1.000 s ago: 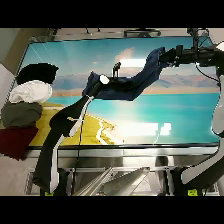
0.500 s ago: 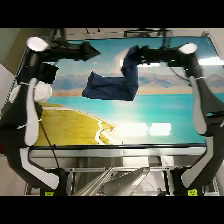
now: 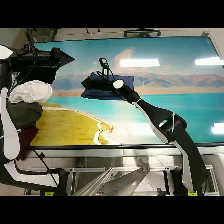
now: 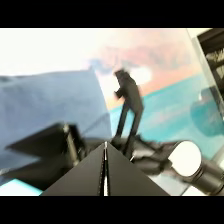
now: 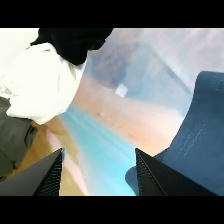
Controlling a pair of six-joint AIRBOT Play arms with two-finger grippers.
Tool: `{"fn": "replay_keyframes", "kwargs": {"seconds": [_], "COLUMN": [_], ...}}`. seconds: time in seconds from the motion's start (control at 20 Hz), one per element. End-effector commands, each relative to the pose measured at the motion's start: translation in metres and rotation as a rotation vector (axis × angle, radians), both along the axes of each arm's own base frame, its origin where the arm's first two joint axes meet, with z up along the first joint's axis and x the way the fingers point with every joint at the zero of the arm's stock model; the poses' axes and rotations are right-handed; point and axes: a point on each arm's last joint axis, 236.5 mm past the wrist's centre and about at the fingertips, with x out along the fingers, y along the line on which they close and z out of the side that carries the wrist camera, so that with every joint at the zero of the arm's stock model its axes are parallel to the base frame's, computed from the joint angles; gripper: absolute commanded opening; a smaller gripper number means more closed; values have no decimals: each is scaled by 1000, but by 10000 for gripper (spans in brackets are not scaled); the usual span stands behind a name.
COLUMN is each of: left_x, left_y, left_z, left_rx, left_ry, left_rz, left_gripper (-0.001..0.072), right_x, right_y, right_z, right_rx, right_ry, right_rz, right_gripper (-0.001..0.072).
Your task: Fold the shirts.
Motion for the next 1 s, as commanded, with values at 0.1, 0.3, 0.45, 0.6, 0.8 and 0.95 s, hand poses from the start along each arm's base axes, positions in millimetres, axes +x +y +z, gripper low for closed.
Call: {"fn": "replay_keyframes", "kwargs": {"seconds": [0.1, 0.3, 0.45, 0.6, 0.8, 0.95], "left_x": [-9, -16, -15, -16, -16, -17], "left_y": [3, 1, 1, 0, -1, -2], "left_z": [-9, -11, -11, -11, -11, -11], "left_rx": [13, 18, 20, 19, 21, 21], "left_ry": [18, 31, 25, 27, 26, 28], "left_rz": [-31, -58, -59, -61, -65, -67], "left_gripper": [15, 15, 15, 15, 14, 14], "right_x": [14, 15, 18, 19, 12, 17], "right_y": [-107, -266, -329, -338, -307, -271], "right_z": [46, 18, -23, -61, -104, -111], "right_rx": [-63, -246, -270, -265, -235, -166], "right_ry": [122, 453, 616, 698, 780, 757], "right_rz": [68, -61, -171, -189, -143, -110], "right_gripper": [502, 503, 661, 709, 707, 706]}}
